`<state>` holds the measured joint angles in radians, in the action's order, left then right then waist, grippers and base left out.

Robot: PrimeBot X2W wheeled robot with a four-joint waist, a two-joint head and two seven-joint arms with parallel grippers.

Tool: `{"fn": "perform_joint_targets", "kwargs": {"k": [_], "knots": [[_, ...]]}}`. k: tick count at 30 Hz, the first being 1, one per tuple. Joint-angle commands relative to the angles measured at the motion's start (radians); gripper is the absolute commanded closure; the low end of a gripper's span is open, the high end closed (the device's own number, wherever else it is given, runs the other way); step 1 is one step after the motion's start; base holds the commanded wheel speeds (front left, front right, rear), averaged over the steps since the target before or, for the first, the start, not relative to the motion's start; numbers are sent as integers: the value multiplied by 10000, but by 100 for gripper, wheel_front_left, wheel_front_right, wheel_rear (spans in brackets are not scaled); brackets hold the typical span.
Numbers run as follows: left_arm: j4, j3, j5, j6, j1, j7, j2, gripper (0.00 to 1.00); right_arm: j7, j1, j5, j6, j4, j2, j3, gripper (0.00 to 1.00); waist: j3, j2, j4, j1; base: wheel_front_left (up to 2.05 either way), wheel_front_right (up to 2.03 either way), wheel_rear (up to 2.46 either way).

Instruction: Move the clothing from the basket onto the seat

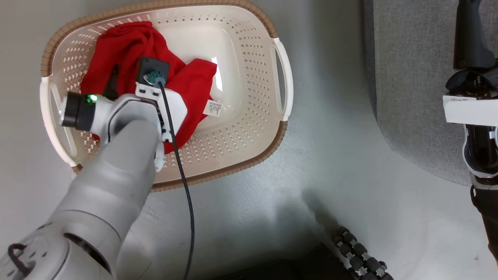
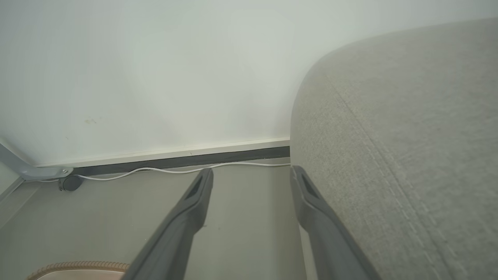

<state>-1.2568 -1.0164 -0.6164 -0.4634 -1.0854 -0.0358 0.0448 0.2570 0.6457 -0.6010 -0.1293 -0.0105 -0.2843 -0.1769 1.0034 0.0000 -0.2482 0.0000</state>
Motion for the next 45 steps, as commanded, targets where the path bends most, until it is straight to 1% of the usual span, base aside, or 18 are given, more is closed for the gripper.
{"fn": "perform_joint_targets", "kwargs": {"k": [1, 5, 11, 17, 20, 21, 22, 23, 26, 30, 31, 35, 41, 43, 45], "knots": [[-54, 60, 60, -81, -199, -105, 117, 0, 48, -394, -169, -14, 92, 14, -127, 0, 71, 0, -14, 0, 0, 0, 0], [-194, 96, 7, 34, -421, -130, 417, 0, 48, -327, -206, -14, 94, 65, -165, 0, 257, 0, -113, 0, 0, 0, 0], [-302, 43, -57, 380, -494, 299, 976, 0, 48, -159, -307, -14, 25, 183, -292, 0, 533, 0, -370, 0, 0, 0, 0], [-325, -52, -91, 631, -516, 657, 1013, 0, 48, -124, -310, -14, -39, 164, -252, 0, 642, 0, -349, 0, 0, 0, 0], [-330, -105, -103, 675, -483, 668, 854, 0, 48, -143, -269, -14, -53, 114, -207, 0, 620, 0, -255, 0, 0, 0, 0], [-330, -108, -118, 687, -475, 649, 808, 24, 48, -154, -263, -14, -49, 104, -191, 0, 611, 0, -228, 0, 0, 0, 0], [-331, -114, -133, 719, -460, 618, 765, 66, 48, -161, -252, -14, -48, 92, -175, 0, 600, 0, -204, 0, 0, 0, 0], [-332, -137, -133, 775, -439, 569, 727, 100, 48, -161, -246, -14, -51, 82, -159, 0, 584, 0, -186, 0, 0, 0, 0], [-333, -143, -182, 922, -288, 240, 648, 100, 48, -156, -208, -14, -68, 62, -80, 0, 434, 0, -144, 0, 0, 0, 0], [-330, -121, -270, 1224, -20, -540, 508, 100, 48, -194, -158, -14, -138, 42, 8, 0, -15, 0, -92, 0, 0, 0, 0], [-316, -60, -382, 1391, 134, -869, 396, 100, 48, -249, -119, -14, -205, 13, 22, 0, -338, 0, -36, 0, 0, 0, 0], [-234, -12, -566, 1718, 492, -1442, 195, 100, 48, -421, -31, -14, -316, -75, 44, 0, -1074, 0, 140, 0, 0, 0, 0], [177, -16, -802, 2010, 950, -1998, 67, 100, 48, -742, 121, -14, -519, -259, 12, 0, -2257, 0, 472, 0, 0, 0, 0], [586, -60, -898, 2100, 1185, -2121, 61, 100, 48, -868, 183, -14, -620, -318, -28, 0, -2683, 0, 584, 0, 0, 0, 0], [1025, -113, -993, 2099, 1428, -2197, 59, 100, 48, -1020, 245, -14, -750, -375, -68, 0, -3122, 0, 716, 0, 0, 0, 0]]}}
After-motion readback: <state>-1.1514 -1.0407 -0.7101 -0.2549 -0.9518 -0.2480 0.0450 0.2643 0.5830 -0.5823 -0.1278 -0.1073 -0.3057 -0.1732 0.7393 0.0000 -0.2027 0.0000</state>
